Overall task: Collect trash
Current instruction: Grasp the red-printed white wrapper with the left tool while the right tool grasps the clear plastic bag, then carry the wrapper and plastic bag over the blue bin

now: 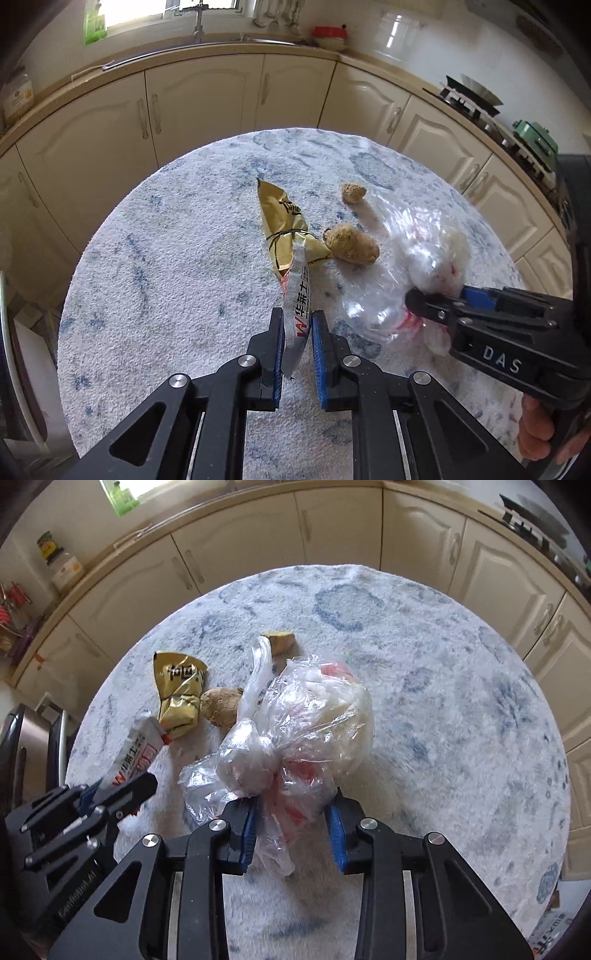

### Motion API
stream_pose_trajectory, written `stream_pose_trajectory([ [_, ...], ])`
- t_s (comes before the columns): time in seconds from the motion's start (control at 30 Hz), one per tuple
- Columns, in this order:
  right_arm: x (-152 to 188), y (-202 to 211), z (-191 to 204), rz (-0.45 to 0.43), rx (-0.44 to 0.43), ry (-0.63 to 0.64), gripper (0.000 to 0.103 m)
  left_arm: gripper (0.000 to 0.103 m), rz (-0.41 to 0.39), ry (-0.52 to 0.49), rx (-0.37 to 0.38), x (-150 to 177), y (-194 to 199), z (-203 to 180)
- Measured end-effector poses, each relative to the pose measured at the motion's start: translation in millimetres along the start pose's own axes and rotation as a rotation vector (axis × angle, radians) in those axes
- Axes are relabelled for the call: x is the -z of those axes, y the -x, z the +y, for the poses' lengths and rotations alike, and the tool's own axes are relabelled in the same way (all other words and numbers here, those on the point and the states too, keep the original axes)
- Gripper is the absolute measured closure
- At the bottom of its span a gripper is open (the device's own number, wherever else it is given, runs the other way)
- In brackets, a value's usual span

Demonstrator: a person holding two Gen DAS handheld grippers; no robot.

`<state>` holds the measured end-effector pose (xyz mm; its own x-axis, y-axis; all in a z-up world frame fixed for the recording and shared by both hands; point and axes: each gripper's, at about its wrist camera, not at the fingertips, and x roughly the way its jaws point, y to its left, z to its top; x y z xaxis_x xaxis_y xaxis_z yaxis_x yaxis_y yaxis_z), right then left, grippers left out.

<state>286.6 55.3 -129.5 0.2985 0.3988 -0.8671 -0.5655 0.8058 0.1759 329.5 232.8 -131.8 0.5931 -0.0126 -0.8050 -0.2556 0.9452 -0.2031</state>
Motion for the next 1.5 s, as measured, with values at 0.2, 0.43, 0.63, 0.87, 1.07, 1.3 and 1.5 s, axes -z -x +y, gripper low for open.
stream_pose_trajectory([
  [0.2,23,19,-9,-0.008,-0.017,-0.017,0.071,0.093,-0.009,-0.022,-0.001,11,21,-6],
  [0.43,50,43,-24,-0.027,-0.012,-0.043,0.071,0.093,-0.014,-0.061,0.027,24,40,-28],
  [0.63,68,61,-44,-0.042,-0.012,-0.089,0.071,0.093,-0.016,-0.117,0.049,37,51,-56],
  [0.87,93,89,-75,-0.078,0.018,-0.149,0.071,0.093,-0.022,-0.188,0.087,48,64,-97],
  [1.07,120,115,-111,-0.104,0.060,-0.227,0.071,0.093,-0.013,-0.269,0.131,58,67,-141],
  [1.3,158,144,-164,-0.133,0.127,-0.339,0.071,0.093,0.008,-0.381,0.206,76,63,-204],
  [1.5,201,163,-214,-0.137,0.194,-0.452,0.071,0.093,0.048,-0.483,0.256,94,51,-261],
])
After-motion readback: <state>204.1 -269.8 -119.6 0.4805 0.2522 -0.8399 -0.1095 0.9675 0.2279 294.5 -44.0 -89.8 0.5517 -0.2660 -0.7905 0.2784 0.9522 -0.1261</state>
